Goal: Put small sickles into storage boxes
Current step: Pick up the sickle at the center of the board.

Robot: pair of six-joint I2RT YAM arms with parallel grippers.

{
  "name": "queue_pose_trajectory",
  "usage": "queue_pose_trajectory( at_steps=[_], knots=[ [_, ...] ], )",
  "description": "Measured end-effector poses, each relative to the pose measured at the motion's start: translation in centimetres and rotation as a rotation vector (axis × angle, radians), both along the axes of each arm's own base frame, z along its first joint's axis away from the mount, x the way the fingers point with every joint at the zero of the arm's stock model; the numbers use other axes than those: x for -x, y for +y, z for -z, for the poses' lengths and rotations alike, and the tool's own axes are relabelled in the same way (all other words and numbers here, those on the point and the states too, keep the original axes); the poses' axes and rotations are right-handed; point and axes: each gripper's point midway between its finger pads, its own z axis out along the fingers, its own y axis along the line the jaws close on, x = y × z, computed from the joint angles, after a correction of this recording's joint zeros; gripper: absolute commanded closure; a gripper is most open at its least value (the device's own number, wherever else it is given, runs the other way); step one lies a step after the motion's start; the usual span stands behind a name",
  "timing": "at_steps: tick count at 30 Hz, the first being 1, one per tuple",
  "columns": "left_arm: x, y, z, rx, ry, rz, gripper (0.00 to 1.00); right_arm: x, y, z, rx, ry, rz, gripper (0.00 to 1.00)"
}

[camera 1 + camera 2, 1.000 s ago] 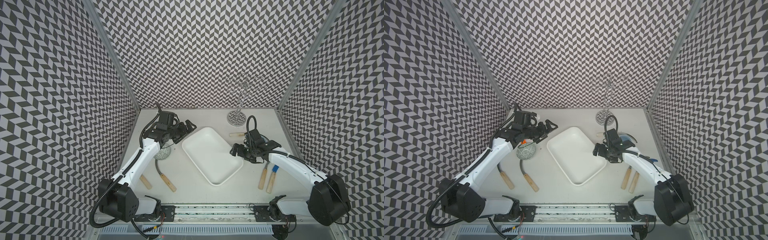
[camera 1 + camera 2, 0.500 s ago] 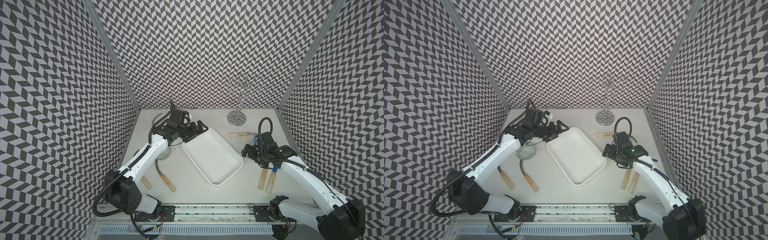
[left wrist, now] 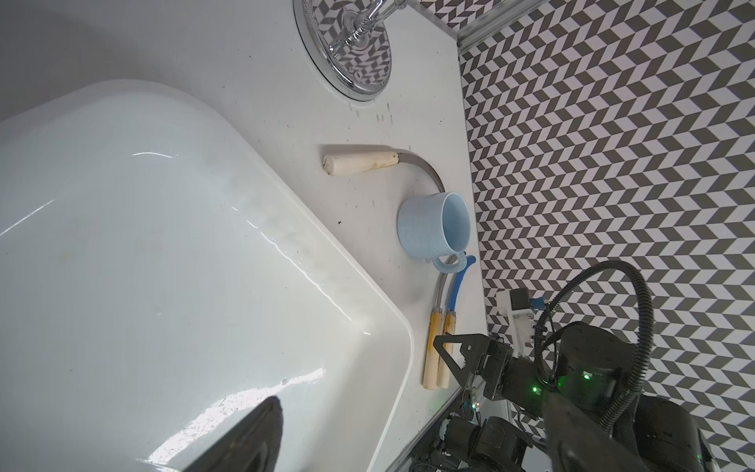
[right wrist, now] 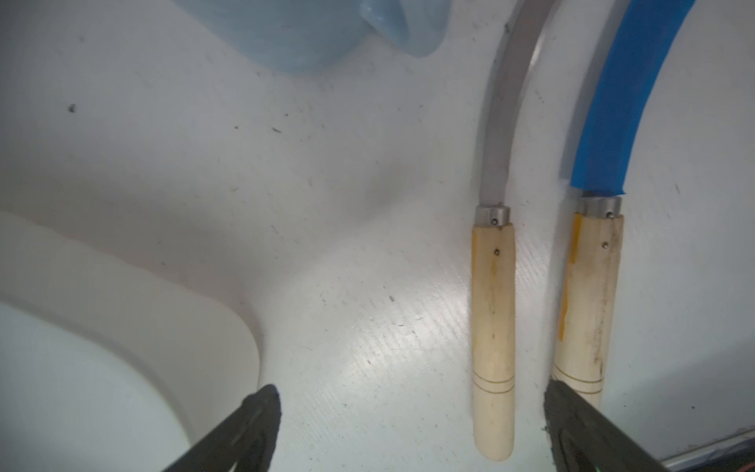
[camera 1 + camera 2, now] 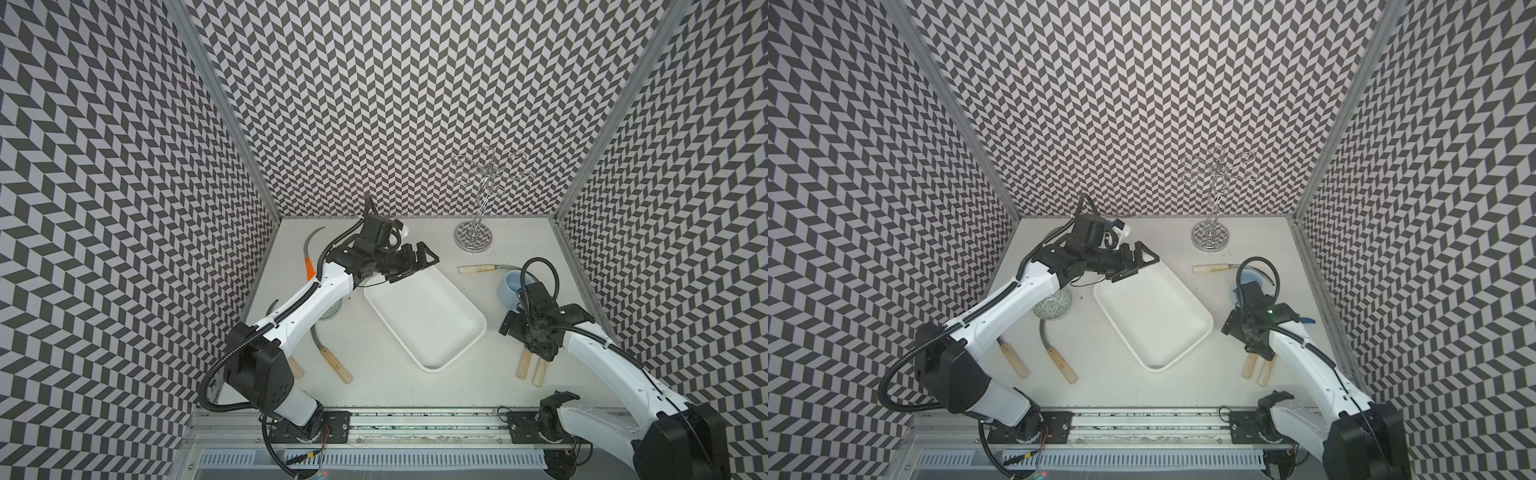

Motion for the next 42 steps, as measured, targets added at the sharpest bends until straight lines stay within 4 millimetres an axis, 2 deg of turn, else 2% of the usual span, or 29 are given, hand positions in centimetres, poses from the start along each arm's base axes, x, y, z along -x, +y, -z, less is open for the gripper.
queue_pose_trajectory(
  at_steps=[6,11,16,25,31,42],
  knots=[
    [0.0,-0.4,0.6,-0.001,0.015,0.012,0.0,0.5,-2.1,1.4,0.02,0.025,0.046,0.08],
    [0.1,-0.6,0.7,0.003,0.019,0.019,0.0,0.4,-2.8,2.2,0.02,0.028,0.061,0.11],
    [0.1,-0.7,0.6,0.006,0.018,0.023,0.0,-0.2,-2.7,2.9,0.012,0.032,0.048,0.19],
    [0.0,-0.9,0.8,0.012,0.025,0.031,0.0,-0.7,-2.7,3.8,0.012,0.05,0.047,0.24],
    [0.1,-0.9,0.8,0.013,0.025,0.033,0.0,-0.9,-2.7,3.9,-0.005,-0.015,0.064,0.22],
    [0.1,-0.9,0.8,0.014,0.025,0.033,0.0,0.6,-2.4,5.5,-0.054,-0.052,0.103,0.22]
  ],
)
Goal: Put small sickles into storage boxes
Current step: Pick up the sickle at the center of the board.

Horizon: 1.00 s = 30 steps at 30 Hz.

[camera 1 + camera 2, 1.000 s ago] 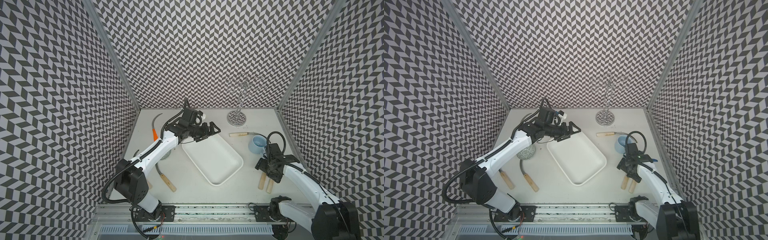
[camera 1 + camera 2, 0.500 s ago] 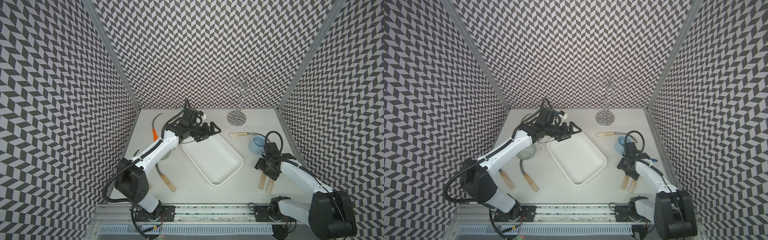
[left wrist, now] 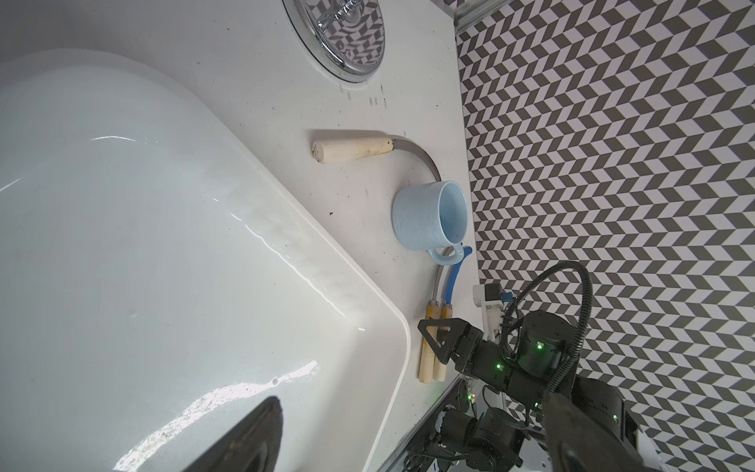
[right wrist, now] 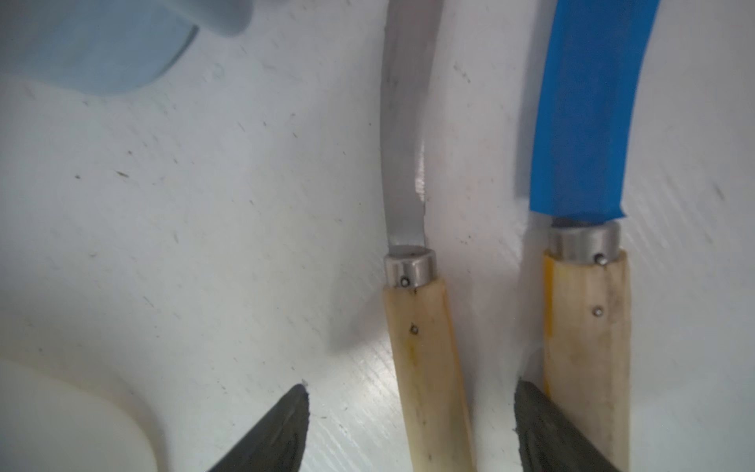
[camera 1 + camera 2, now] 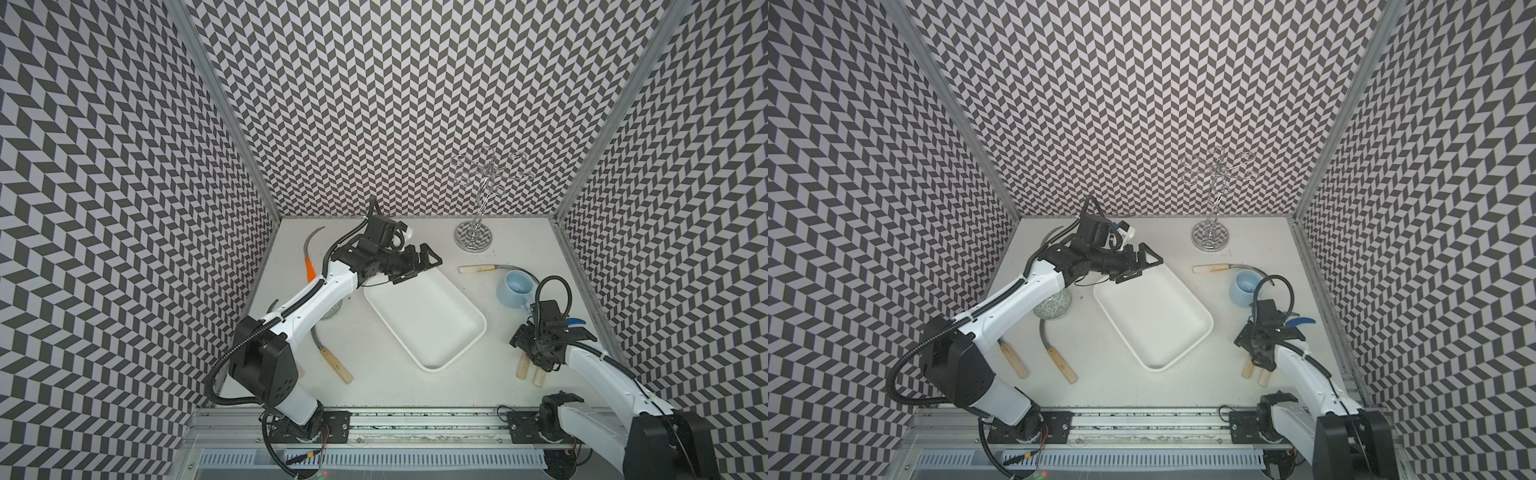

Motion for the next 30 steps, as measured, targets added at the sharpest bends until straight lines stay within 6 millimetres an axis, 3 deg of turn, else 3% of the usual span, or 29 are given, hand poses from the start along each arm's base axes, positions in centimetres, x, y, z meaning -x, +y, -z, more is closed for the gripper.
queue_pose_trajectory(
  at_steps=[24,30],
  knots=[
    [0.0,-0.1,-0.1,0.007,-0.004,0.003,0.0,-3.0,0.4,0.3,-0.018,-0.07,-0.003,0.28],
    [0.0,-0.1,-0.1,0.007,-0.004,0.003,0.0,-3.5,0.4,0.4,-0.018,-0.081,-0.012,0.42]
  ],
)
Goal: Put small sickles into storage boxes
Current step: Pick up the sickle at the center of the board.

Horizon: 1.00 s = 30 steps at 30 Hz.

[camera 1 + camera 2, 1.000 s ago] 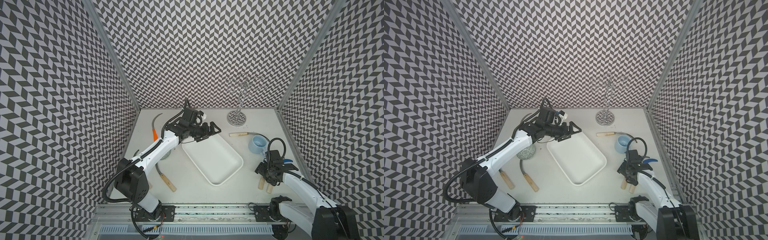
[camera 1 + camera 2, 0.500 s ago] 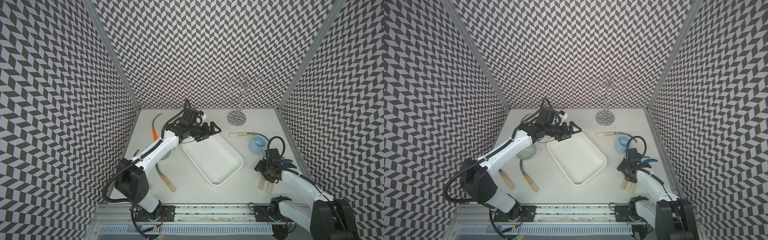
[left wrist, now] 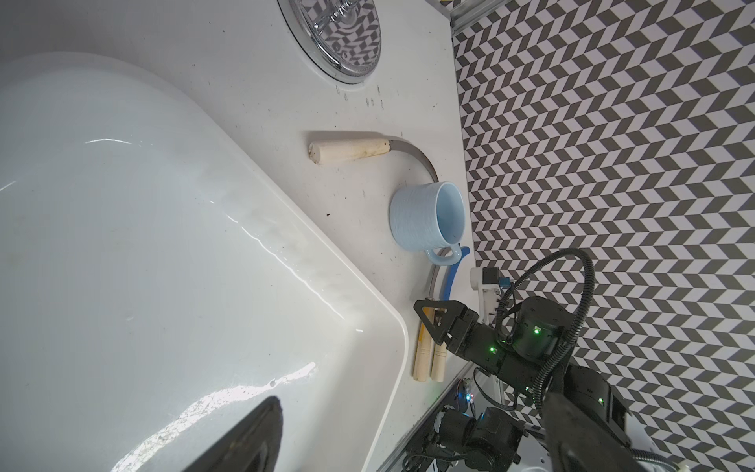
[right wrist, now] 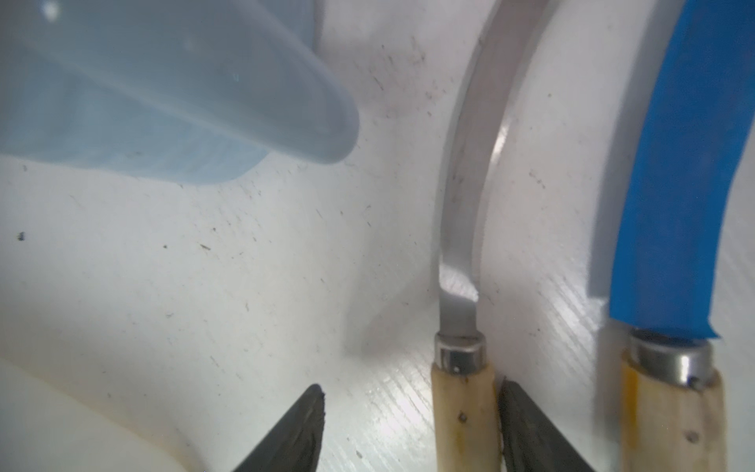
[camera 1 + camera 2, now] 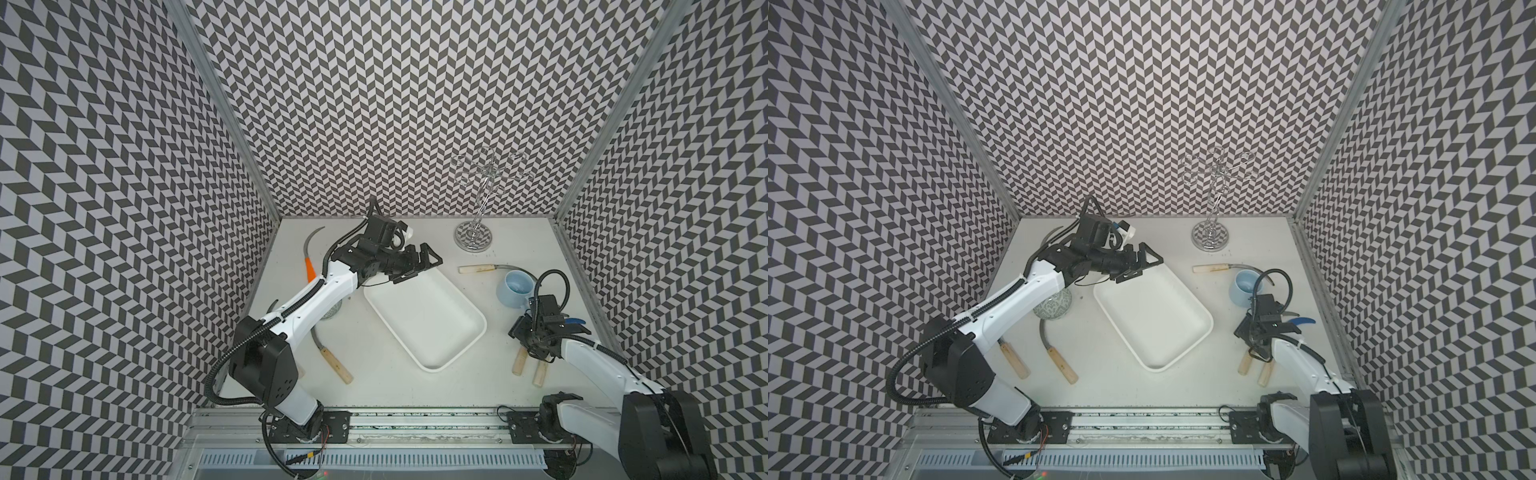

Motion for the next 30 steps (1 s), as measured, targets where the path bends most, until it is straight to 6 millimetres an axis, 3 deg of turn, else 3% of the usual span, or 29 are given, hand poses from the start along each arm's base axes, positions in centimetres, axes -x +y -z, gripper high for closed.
queue_pose_trajectory(
  at_steps=[4,8,23,27,30],
  knots=[
    [0.0,0.0,0.0,0.0,0.0,0.0,0.0,-0.3,0.0,0.0,-0.002,-0.009,0.002,0.48],
    [0.0,0.0,0.0,0.0,0.001,-0.001,0.0,-0.3,0.0,0.1,-0.004,-0.005,0.004,0.45],
    [-0.2,0.2,0.1,0.005,0.001,-0.007,0.0,-1.4,-0.2,0.5,0.018,0.04,0.004,0.51],
    [-0.2,0.1,0.1,0.006,-0.001,-0.007,0.0,-1.6,-0.3,0.6,0.024,0.053,0.0,0.63],
    [-0.2,0.1,0.1,0.006,-0.001,-0.007,0.0,-1.6,-0.3,0.7,0.023,0.052,0.003,0.65]
  ],
)
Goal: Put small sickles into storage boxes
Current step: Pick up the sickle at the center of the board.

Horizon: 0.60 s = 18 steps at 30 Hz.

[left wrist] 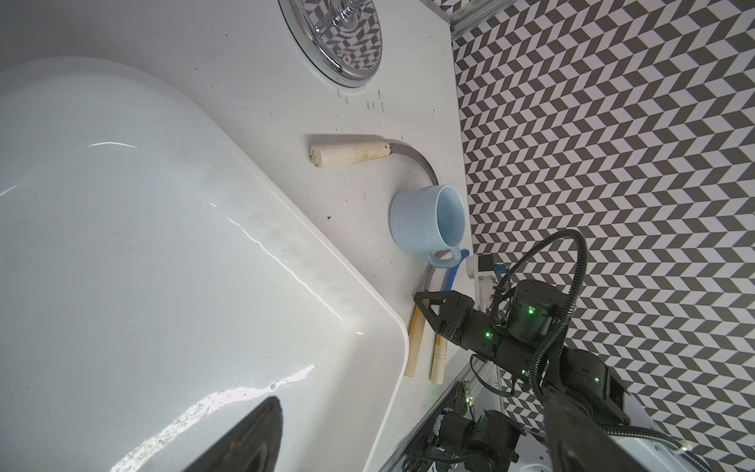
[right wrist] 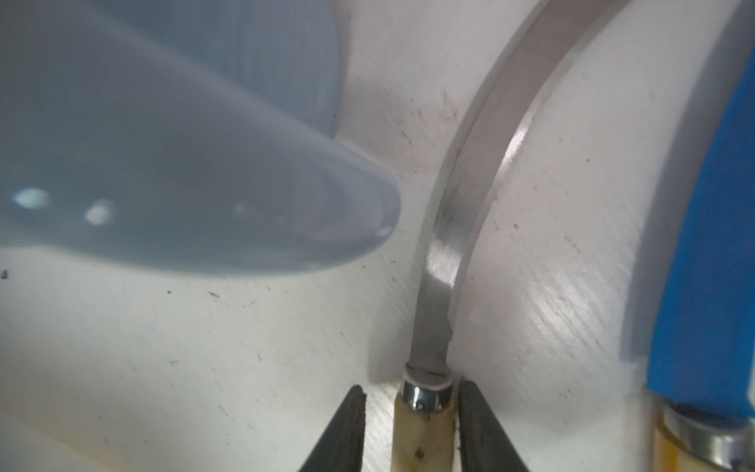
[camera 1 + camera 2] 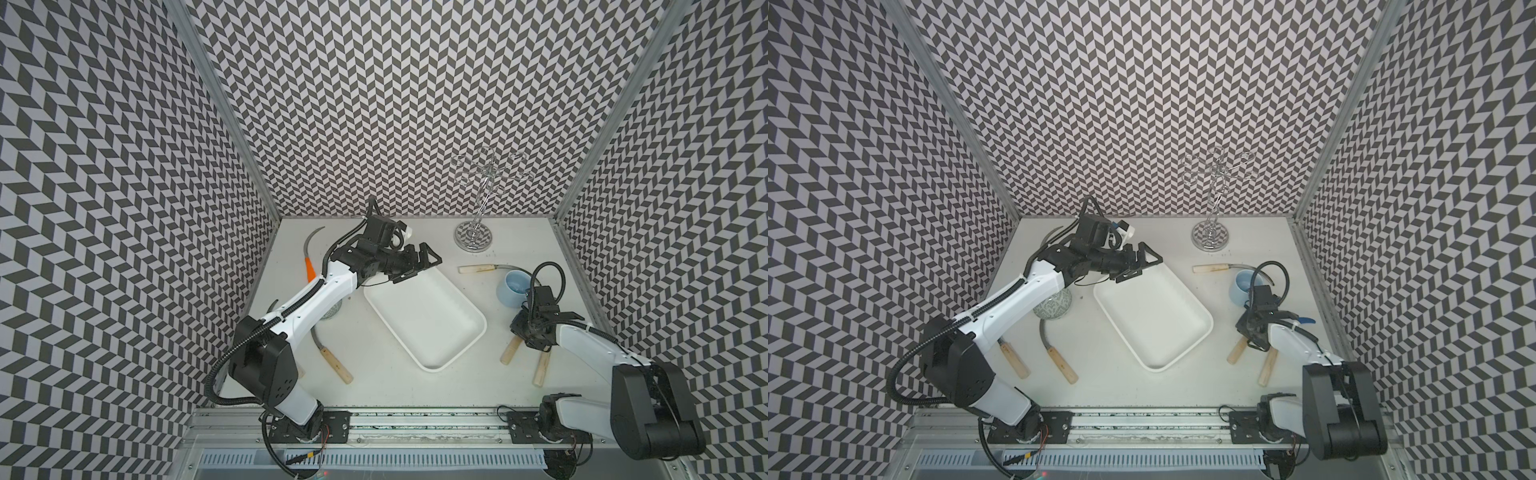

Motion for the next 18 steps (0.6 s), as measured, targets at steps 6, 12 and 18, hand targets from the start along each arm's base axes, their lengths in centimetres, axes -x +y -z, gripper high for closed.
queue_pose_trajectory(
  at_steps=[6,12,18],
  knots=[
    [0.01,0.0,0.0,0.0,0.0,0.0,0.0,0.09,-0.12,0.07,0.001,0.003,0.008,0.72],
    [0.01,0.0,0.0,0.0,0.0,0.0,0.0,0.14,-0.14,0.22,0.003,0.027,0.009,0.72],
    [-0.18,0.2,0.0,0.001,0.003,-0.007,0.0,-0.01,-0.2,0.16,0.006,0.045,0.01,0.92]
  ],
)
